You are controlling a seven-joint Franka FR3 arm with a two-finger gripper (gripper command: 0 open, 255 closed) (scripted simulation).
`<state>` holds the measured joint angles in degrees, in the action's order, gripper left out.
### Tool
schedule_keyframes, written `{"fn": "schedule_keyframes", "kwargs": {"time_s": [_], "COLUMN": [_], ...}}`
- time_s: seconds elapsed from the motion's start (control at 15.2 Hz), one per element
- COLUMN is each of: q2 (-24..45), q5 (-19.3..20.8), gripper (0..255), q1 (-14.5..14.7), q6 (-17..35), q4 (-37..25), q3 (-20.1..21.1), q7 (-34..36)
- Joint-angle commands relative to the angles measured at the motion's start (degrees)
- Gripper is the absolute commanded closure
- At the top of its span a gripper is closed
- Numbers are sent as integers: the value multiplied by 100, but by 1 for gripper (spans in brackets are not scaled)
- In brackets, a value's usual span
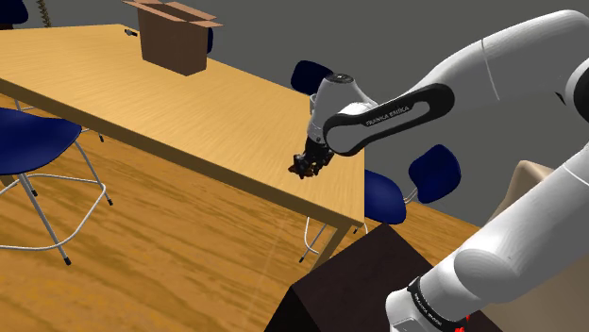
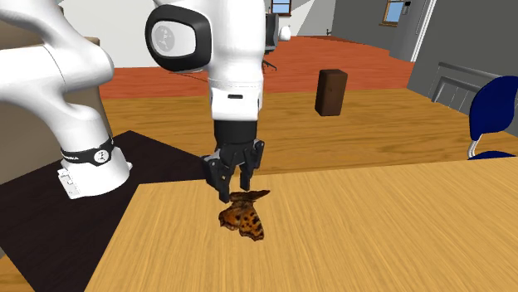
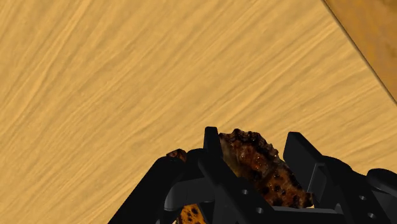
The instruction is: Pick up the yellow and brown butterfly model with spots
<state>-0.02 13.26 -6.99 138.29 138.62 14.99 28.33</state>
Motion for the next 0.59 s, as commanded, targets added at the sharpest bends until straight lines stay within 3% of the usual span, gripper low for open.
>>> {"fn": "schedule_keyframes", "kwargs": {"time_s": [0.0, 0.53], "q2": [-142, -574], "q5": [-97, -364], "gripper": [255, 255], "q1": [7, 36], "q6": [-165, -777], "q4": [-34, -253], "q3": [7, -2], "q7": [-86, -342]}}
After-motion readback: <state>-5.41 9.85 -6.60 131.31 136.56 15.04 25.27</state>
